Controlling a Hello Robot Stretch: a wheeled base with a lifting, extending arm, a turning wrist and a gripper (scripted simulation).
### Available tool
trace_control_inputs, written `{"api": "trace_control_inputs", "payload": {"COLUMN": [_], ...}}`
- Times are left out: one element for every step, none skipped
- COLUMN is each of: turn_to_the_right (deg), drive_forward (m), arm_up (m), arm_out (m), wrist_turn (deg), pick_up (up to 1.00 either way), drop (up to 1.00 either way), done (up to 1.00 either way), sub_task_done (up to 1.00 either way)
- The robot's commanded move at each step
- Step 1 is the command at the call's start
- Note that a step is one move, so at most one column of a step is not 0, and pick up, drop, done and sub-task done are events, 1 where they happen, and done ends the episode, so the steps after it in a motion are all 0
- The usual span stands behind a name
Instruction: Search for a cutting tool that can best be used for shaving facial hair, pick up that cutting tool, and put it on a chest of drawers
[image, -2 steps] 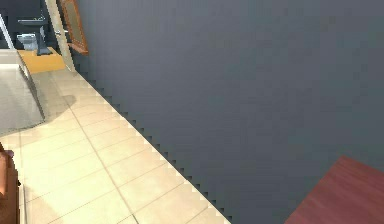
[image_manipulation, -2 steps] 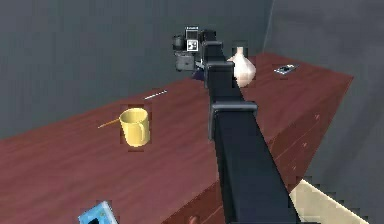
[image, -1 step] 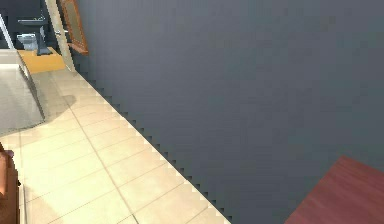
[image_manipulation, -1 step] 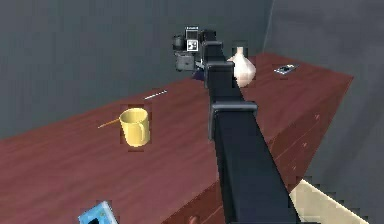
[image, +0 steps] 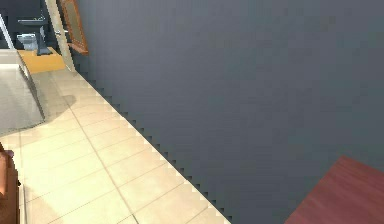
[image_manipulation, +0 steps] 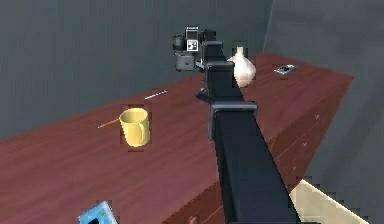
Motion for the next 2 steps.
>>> {"api": "trace_control_inputs", "payload": {"turn_to_the_right": [0.0, 0.0], "drive_forward": [0.00, 0.00], "arm_up": [0.00, 0.00], "arm_out": [-0.10, 0.00], "wrist_turn": [0.0, 0.0], "pick_up": [0.00, 0.00], "drop": [0.00, 0.00], "done": [0.00, 1.00], "sub_task_done": [0.00, 0.00]}}
